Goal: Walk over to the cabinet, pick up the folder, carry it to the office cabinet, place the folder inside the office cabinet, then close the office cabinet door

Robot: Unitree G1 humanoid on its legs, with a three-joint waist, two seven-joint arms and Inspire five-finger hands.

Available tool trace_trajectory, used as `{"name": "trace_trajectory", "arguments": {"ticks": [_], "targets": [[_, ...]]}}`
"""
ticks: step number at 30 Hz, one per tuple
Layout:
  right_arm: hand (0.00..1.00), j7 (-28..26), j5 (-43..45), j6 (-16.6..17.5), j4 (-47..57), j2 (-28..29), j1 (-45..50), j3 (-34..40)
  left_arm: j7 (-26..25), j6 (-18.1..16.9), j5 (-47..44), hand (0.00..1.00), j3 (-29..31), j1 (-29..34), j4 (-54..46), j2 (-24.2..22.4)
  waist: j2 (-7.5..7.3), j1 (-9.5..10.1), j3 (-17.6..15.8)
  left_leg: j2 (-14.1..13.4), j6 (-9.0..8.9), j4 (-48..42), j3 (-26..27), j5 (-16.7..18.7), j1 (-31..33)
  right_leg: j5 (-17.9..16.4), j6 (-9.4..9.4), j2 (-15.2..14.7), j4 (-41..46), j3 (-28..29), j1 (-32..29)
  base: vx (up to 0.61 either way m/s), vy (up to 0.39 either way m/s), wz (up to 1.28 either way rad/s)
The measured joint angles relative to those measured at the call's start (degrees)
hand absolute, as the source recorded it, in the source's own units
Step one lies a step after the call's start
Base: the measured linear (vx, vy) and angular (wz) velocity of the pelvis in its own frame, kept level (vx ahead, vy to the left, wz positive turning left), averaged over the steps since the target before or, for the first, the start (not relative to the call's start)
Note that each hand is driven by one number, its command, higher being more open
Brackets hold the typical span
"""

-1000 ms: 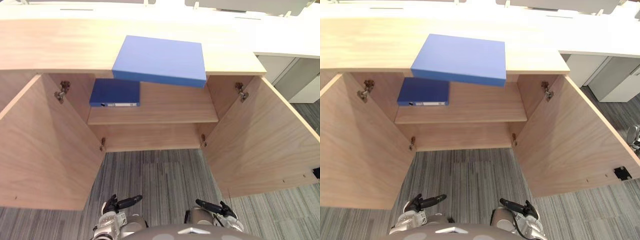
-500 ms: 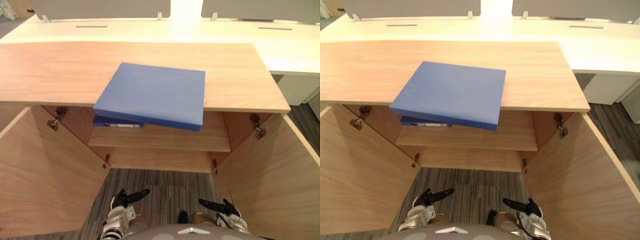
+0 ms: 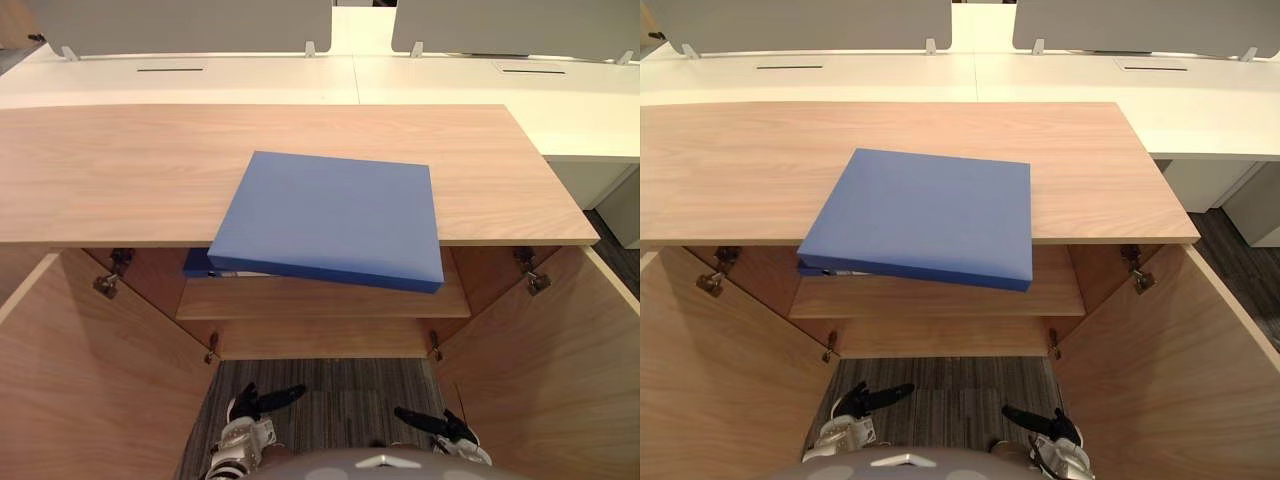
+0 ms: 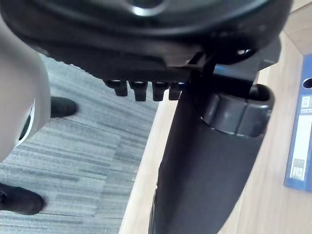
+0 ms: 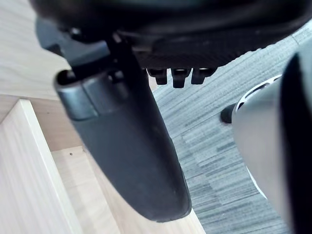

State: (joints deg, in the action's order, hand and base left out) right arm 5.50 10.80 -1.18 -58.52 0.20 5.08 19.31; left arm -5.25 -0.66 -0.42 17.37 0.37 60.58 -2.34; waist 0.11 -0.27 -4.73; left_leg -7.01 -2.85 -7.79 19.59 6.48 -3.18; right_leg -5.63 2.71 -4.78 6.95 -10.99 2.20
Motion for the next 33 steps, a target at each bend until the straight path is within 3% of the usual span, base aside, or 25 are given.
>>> {"name": "trace_trajectory", "arguments": {"ticks": [7,16,21,24,33], "targets": [[1.00,0.30,-0.01,0.31,-1.46,-0.82,-0.44,-0.18,-1.41,-0.26,0.86,1.00,-5.96,0.79,-1.11,1.62,-0.02,0.02,0.05,1.38,0.17,6.94,-1.91,-3.84,-3.20,1.24,-0.58,0.36,-1.20,0.17,0.93,-0.05,-0.007,0.03],[1.00,1.38,0.43,1.38,1.98,-1.12,2.42,-3.03,-3.03,-1.32,-1.35,1.00,-13.01,15.58,-33.77,3.34,-0.56,0.63,-0.50,3.12,0.49,10.74,-5.38,-6.56,-3.78,1.31,0.06,-0.75,-0.18,-0.50,0.51,-0.10,0.018,0.09],[1.00,1.07,0.26,1.47,3.24,-0.78,3.65,-3.17,-3.08,-4.20,-1.47,1.00,-14.85,17.84,-52.26,4.98,-0.66,2.72,-0.43,3.45,0.62,10.64,-6.30,-6.68,-3.88,0.80,0.65,-1.31,0.37,-1.43,0.94,-0.02,0.012,0.11],[1.00,0.95,-0.02,1.55,4.30,-0.84,4.32,-4.67,-3.15,-5.82,-1.44,1.00,-14.91,18.56,-59.14,4.80,-0.87,2.83,-0.23,3.34,0.51,10.06,-6.54,-6.35,-3.67,0.67,0.79,-1.31,0.41,-1.59,1.20,0.03,-0.005,0.04],[1.00,0.80,-0.62,1.53,4.18,-0.51,4.81,-4.82,-4.26,-7.80,-1.27,1.00,-16.02,21.33,-70.48,2.20,-1.29,3.10,0.72,2.40,0.25,3.36,-7.73,-2.17,-1.68,-0.07,0.77,-1.12,0.26,-1.34,2.92,0.01,-0.007,0.05]]}}
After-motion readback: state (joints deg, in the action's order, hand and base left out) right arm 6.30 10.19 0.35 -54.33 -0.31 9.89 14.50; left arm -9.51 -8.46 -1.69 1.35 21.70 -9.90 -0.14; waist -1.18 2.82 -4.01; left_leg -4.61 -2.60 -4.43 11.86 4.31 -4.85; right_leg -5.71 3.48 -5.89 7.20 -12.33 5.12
